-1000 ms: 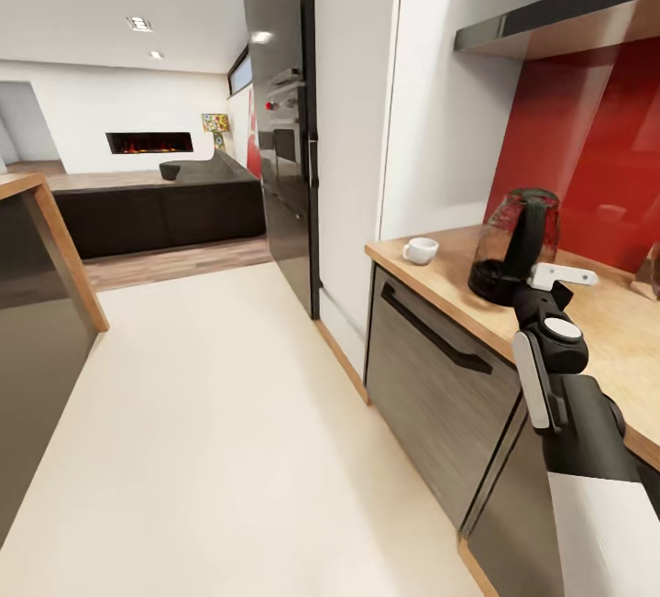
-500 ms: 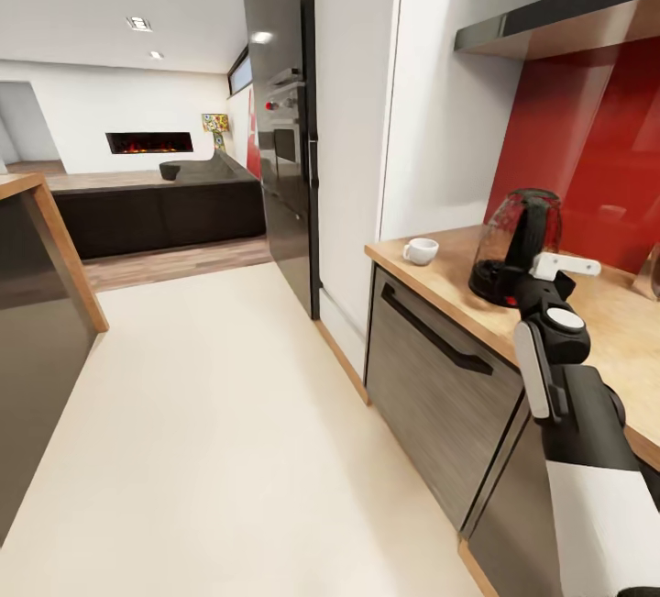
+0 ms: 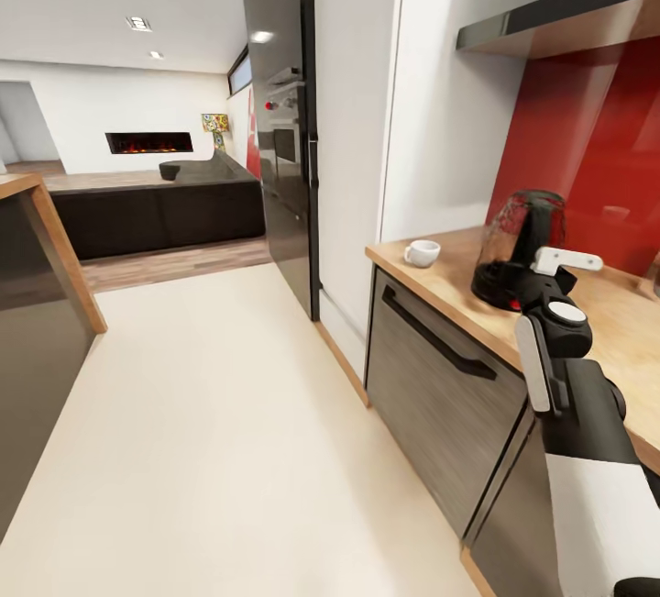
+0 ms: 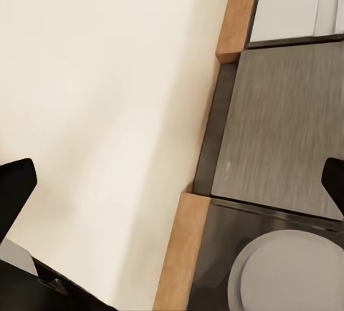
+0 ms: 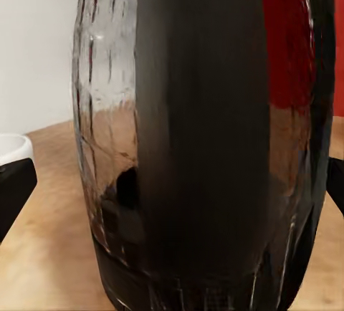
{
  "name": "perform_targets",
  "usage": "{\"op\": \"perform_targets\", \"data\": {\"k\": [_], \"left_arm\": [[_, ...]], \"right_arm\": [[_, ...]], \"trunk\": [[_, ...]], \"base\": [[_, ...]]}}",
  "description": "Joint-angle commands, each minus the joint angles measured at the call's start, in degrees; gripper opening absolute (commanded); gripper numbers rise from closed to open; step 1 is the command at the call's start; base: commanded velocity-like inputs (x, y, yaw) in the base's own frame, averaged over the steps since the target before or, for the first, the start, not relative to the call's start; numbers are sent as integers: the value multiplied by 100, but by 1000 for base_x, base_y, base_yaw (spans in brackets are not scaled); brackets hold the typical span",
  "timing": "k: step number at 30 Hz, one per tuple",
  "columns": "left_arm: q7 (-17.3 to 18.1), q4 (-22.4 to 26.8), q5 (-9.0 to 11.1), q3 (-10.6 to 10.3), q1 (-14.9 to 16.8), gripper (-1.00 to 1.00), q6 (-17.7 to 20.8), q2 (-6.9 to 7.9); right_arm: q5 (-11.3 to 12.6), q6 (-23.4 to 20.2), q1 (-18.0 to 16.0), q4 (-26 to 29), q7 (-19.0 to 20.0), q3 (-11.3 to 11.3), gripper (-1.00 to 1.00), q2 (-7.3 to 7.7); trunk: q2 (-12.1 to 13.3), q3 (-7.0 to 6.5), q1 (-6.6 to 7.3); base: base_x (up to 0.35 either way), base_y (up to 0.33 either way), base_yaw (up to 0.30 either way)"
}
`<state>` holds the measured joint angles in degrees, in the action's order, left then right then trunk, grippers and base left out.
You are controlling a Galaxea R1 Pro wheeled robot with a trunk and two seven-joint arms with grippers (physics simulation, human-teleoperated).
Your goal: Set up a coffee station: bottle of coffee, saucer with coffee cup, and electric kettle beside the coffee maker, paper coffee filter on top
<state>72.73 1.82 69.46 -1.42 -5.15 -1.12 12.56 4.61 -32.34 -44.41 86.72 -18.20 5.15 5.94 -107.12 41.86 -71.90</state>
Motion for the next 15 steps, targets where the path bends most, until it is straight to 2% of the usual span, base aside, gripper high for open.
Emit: {"op": "perform_targets", "data": {"k": [1, 6, 7, 15], "left_arm": [[5, 10, 15, -16, -3, 100, -11, 1], [5, 10, 15, -16, -3, 100, -11, 1], [5, 10, 15, -16, -3, 100, -11, 1], [5, 9, 15, -16, -3, 100, -11, 1]], "right_arm": [[49, -23, -4, 7, -43, -7, 100, 3], [53, -32, -6, 7, -39, -2, 100, 3], [55, -33, -6, 9, -37, 0, -100, 3], [57, -33, -6, 12, -34, 3, -100, 3]], "trunk": [[-2, 4, -1], [-2, 4, -1], [-2, 4, -1], [-2, 4, -1]], "base": [[100, 0, 0], [42, 0, 0], [11, 0, 0], [3, 0, 0]]}}
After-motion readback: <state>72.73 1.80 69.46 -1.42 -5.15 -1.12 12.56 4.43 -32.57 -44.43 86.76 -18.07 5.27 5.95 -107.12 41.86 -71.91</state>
